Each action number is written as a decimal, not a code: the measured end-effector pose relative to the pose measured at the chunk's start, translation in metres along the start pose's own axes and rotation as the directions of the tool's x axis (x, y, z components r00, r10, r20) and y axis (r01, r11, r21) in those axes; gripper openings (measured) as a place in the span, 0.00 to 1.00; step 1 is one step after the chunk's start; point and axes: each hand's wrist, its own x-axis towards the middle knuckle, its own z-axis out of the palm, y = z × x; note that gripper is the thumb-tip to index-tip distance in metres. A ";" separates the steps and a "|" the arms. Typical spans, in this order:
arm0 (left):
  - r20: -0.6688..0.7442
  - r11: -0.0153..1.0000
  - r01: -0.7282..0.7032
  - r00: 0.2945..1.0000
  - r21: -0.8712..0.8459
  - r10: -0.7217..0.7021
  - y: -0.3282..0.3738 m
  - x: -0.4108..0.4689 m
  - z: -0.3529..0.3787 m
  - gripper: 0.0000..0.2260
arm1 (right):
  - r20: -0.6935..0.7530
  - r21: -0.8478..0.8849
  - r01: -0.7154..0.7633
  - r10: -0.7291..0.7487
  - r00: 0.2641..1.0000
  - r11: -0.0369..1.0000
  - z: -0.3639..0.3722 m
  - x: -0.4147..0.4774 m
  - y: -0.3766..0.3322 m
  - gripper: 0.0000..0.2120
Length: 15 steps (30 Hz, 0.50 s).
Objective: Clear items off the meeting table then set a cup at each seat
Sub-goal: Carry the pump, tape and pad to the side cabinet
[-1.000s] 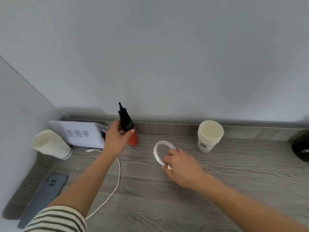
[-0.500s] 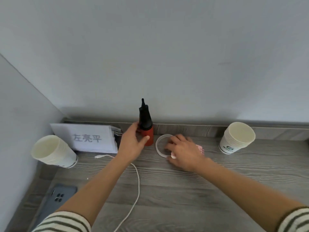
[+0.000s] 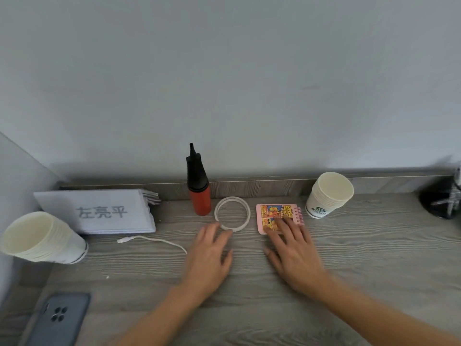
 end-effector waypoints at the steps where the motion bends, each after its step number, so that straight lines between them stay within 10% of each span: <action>1: 0.069 0.999 0.018 0.997 0.051 -0.021 0.003 0.000 0.007 0.22 | 0.006 -0.001 0.002 -0.002 1.000 1.000 0.002 -0.001 0.002 0.26; 15: 0.148 0.993 0.074 0.985 0.088 -0.087 0.024 0.008 -0.006 0.23 | 0.105 0.243 -0.021 -0.005 0.994 0.970 -0.015 0.011 0.015 0.28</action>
